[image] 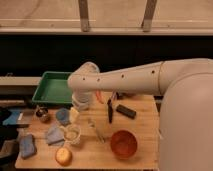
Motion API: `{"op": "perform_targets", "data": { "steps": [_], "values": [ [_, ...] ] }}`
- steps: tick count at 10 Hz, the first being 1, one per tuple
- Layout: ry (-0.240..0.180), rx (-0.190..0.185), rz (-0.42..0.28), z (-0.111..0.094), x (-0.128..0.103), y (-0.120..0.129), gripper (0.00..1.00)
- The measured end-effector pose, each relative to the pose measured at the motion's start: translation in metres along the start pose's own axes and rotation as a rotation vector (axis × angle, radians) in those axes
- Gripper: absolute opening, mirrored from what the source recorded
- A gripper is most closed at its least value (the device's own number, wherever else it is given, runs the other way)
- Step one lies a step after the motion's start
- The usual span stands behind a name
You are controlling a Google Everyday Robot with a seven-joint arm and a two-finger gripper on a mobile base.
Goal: Place towel in tray
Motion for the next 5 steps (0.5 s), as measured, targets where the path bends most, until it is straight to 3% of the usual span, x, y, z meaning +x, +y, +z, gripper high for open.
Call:
{"op": "perform_targets", "data": {
  "steps": [5],
  "values": [
    [0.045, 0.0, -0.128, 0.023, -0.066, 0.034, 0.8]
  ]
}}
